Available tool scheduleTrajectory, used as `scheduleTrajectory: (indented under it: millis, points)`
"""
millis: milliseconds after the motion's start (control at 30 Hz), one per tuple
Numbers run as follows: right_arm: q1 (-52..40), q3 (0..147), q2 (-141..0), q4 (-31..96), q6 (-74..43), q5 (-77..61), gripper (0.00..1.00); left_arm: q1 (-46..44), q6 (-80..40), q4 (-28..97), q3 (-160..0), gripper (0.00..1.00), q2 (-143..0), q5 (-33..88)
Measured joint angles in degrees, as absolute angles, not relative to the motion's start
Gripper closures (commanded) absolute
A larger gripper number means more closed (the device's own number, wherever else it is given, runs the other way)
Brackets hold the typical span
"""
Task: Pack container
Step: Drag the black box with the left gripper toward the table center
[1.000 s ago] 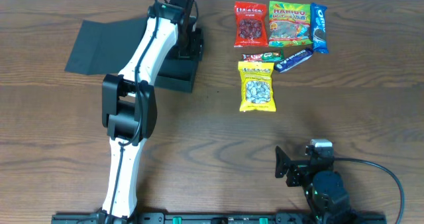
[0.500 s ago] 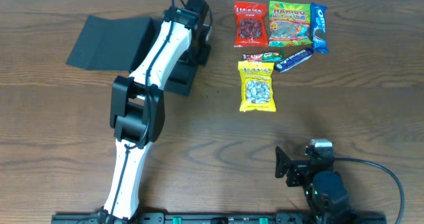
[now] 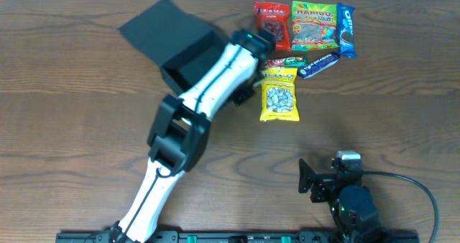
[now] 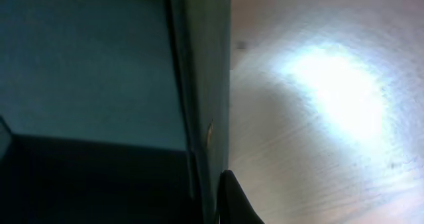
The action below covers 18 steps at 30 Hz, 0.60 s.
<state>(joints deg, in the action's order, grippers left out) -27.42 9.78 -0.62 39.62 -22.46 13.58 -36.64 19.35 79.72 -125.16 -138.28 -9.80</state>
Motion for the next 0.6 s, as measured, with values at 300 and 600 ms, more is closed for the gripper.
scheduleTrajectory:
  millis: [300, 600]
  points:
    - [-27.4, 9.8, -0.6, 39.6, -22.5, 13.6, 0.01, -41.6, 19.6, 84.4, -125.2, 0.78, -138.3, -17.5]
    - [-27.4, 9.8, -0.6, 39.6, -22.5, 13.6, 0.01, -40.9, 10.1, 88.0, -126.5, 0.08, -138.3, -18.6]
